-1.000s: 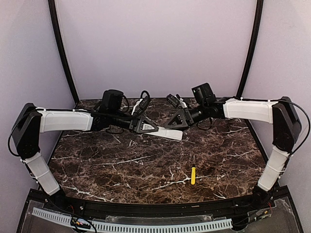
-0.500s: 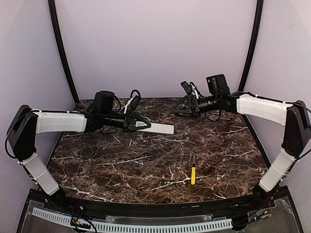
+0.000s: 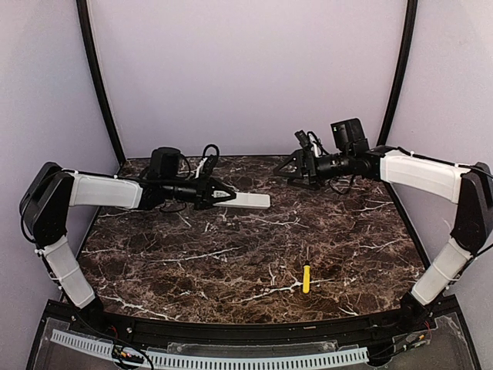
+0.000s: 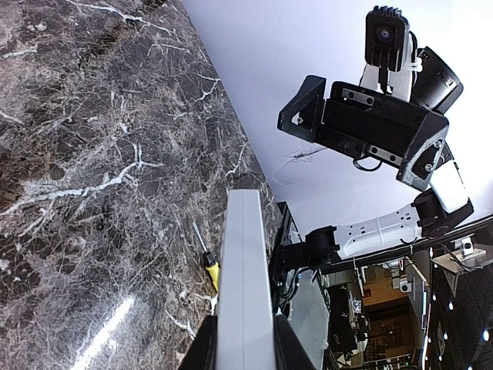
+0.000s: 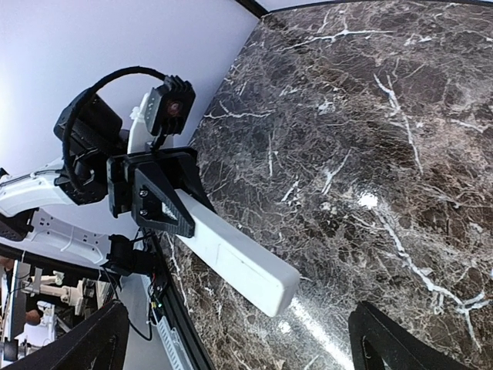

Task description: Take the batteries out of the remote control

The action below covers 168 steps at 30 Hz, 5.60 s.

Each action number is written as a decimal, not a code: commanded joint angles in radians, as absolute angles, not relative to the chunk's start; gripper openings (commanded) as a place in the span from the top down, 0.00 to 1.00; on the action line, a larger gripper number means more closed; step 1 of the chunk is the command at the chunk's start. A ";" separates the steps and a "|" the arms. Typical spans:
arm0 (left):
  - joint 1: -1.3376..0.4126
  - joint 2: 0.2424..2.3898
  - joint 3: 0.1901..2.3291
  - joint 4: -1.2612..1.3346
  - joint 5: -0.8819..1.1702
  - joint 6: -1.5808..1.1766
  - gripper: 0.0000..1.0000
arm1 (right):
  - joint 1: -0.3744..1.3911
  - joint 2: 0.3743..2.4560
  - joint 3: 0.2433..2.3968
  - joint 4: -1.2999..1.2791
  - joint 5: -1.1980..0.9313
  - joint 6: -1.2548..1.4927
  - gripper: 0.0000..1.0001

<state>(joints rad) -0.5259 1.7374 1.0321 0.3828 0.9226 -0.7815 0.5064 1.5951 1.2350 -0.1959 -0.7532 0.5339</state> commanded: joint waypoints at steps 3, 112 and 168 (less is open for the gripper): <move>-0.516 1.734 1.067 0.446 0.953 -0.791 1.00 | 0.502 1.551 1.179 -0.203 -0.612 0.560 0.01; -0.575 1.808 1.020 0.772 1.022 -1.002 1.00 | 0.629 1.753 1.219 -0.004 -0.831 0.689 0.60; -0.575 1.784 1.014 0.786 1.037 -1.023 1.00 | 0.585 1.659 1.140 0.057 -0.925 0.695 0.37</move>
